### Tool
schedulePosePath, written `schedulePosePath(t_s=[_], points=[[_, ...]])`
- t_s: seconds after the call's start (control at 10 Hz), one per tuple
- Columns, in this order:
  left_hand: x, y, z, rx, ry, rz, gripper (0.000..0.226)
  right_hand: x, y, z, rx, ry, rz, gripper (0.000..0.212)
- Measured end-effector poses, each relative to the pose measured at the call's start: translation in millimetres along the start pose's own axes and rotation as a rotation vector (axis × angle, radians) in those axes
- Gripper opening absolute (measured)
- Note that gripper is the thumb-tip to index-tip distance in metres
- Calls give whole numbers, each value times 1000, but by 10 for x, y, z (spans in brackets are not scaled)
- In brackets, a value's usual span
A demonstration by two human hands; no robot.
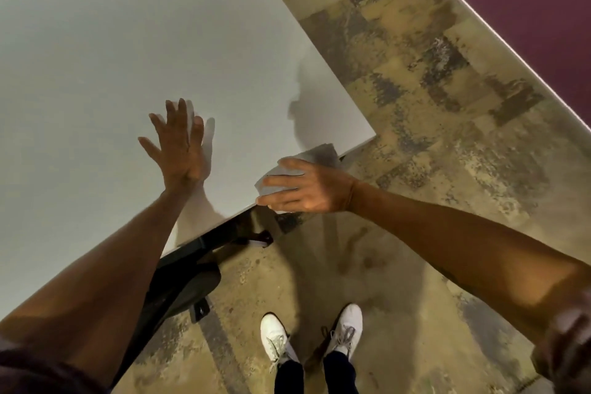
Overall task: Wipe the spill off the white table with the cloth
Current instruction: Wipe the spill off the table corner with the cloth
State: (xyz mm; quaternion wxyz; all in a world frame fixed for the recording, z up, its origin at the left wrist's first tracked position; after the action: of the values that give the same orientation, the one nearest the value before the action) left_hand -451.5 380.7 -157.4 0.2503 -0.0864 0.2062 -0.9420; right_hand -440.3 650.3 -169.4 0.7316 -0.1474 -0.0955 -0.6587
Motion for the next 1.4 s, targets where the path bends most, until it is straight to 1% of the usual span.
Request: schedulePosePath(t_s=[0.1,0.2,0.3,0.4,0.5,0.6,0.7,0.8,0.9,1.0,1.1,1.2,1.3,1.4], points=[[9,-102,-72,137,15,4,61,-293,-159,143,-167,-63,-8,27],[-4,-96,-149,209,38,8,58,-535,-282,276,-222,-53,2,31],[-51,-180,-133,267,38,2,60,-804,-441,384,-246,-22,-39,32],[-44,-187,-134,256,11,-28,60,-1090,-560,432,-299,7,-72,35],[-17,-181,-191,151,-46,36,63,-1398,-682,541,-341,-12,-158,42],[2,-132,-224,213,-52,53,71,-1639,-693,620,-333,51,-334,40],[-7,-138,-210,212,-40,68,73,-1802,-709,746,-271,30,-638,34],[-24,-160,-208,232,-37,71,71,-1992,-916,974,37,-395,-1279,29],[-12,-182,-169,233,-31,65,72,-2023,-1151,958,606,-809,-1906,36],[-36,-189,-157,219,-26,54,73,-1812,-1304,862,1071,-1043,-2107,33],[-31,-203,-140,217,-13,49,73,-1634,-1395,783,1283,-1107,-2150,38],[-31,-215,-139,233,2,64,71,-1486,-1423,692,1372,-1088,-2241,27],[-26,-228,-132,256,4,63,73,-1290,-1407,572,1385,-1116,-2383,7],[-35,-242,-131,240,2,62,77,-1244,-1447,488,1146,-1093,-2558,19]])
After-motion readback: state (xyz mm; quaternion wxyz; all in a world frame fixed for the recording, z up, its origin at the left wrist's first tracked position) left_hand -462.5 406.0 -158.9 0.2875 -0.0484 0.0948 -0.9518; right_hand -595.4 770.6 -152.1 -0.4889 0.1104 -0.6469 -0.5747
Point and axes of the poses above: each hand's wrist, its own x-axis towards the middle knuckle, its own z-axis out of the back of the hand, y = z × x, the point moved 4 cm from there along x, towards the middle knuckle, and after that the axes turned 9 degrees about -y, right-handed, at the moved point
